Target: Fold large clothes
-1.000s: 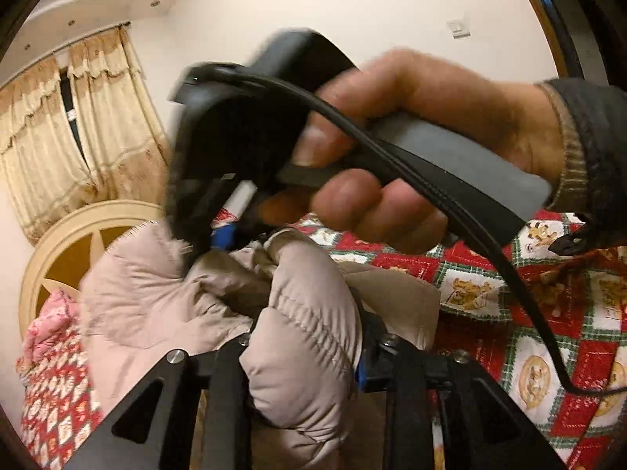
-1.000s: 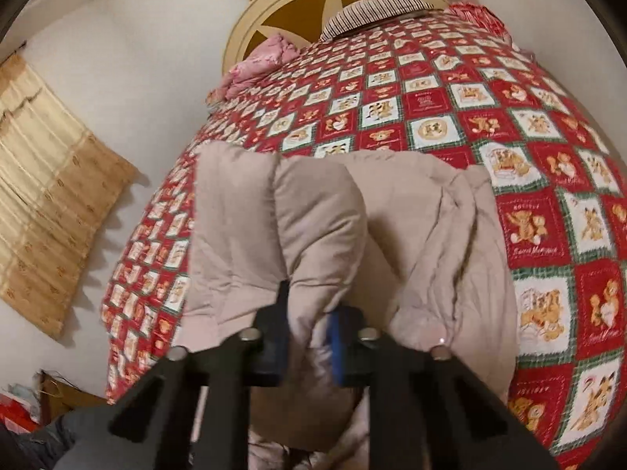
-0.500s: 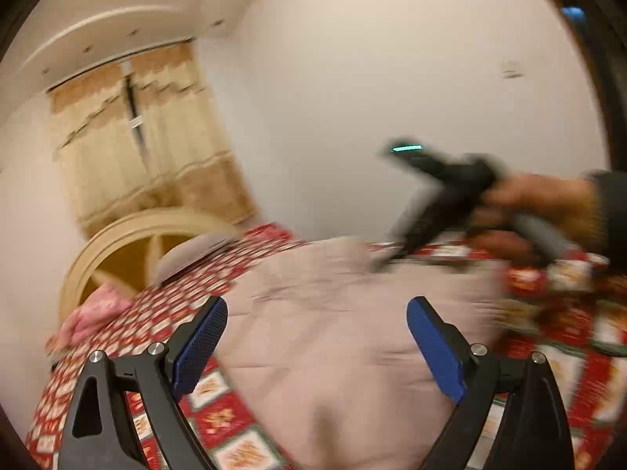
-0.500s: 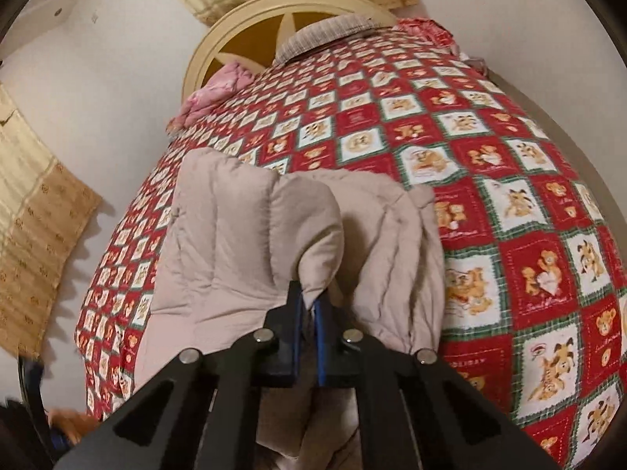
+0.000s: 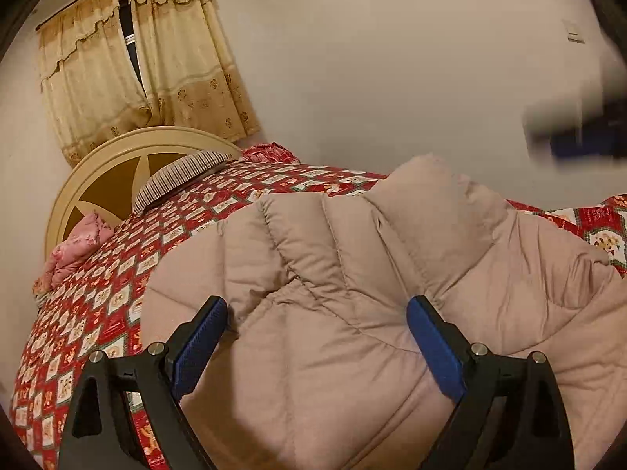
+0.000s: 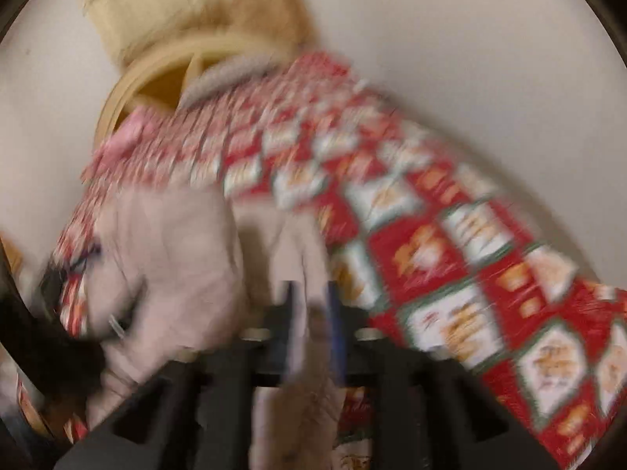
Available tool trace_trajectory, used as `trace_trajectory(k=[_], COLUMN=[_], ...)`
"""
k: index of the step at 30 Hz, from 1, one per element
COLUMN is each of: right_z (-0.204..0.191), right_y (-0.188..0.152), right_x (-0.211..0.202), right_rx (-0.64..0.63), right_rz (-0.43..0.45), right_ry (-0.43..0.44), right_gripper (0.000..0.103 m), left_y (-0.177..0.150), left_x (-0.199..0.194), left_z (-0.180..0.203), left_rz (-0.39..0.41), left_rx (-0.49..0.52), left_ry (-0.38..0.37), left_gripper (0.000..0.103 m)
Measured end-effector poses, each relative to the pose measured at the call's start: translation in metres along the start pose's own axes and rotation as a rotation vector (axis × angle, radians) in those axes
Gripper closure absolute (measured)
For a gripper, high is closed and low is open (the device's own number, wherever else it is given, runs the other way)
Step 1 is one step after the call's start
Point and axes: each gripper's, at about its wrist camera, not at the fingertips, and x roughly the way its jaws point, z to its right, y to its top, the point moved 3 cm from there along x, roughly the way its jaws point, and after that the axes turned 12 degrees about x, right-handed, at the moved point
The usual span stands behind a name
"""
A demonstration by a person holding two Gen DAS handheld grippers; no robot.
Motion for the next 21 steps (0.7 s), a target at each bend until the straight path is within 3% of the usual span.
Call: trace_trajectory(k=[1, 4, 5, 8, 10, 13, 15, 18, 21], right_z=[-0.010, -0.044, -0.053, -0.047, -0.028, -0.014, -0.013, -0.010, -0.006], right_y=[0.007, 0.016, 0.015, 0.004, -0.009, -0.023, -0.024, -0.023, -0.029], right_x=[-0.010, -0.013, -0.003, 0.054, 0.083, 0.099, 0.103, 0.110, 0.120], right_rx=[0.027, 0.036, 0.054, 0.096, 0.093, 0.079, 0.065, 0.041, 0.052], right_rz=[0.040, 0.037, 0.001, -0.116, -0.132, -0.129, -0.129, -0.125, -0.131], right_ry=[0.046, 0.205, 0.283, 0.218, 0.121, 0.077, 0.066, 0.046, 0.051], right_gripper=[0.034, 0.034, 0.040, 0.071, 0.073, 0.073, 0.073, 0.072, 0.072], left_y=[0.001, 0.001, 0.001, 0.003, 0.005, 0.022, 0.031, 0.024, 0.007], left_x=[0.001, 0.003, 0.000, -0.016, -0.020, -0.007, 0.011, 0.049, 0.063], left_z=[0.003, 0.001, -0.002, -0.026, -0.052, -0.069, -0.061, -0.040, -0.034], left_rz=[-0.002, -0.005, -0.005, 0.017, 0.017, 0.000, -0.040, -0.183, -0.208], left_rx=[0.008, 0.011, -0.001, -0.093, -0.202, -0.278, -0.219, -0.117, -0.139], left_ry=[0.001, 0.001, 0.005, 0.073, 0.108, 0.061, 0.056, 0.113, 0.127], left_gripper=[0.010, 0.010, 0.010, 0.010, 0.010, 0.010, 0.009, 0.009, 0.003])
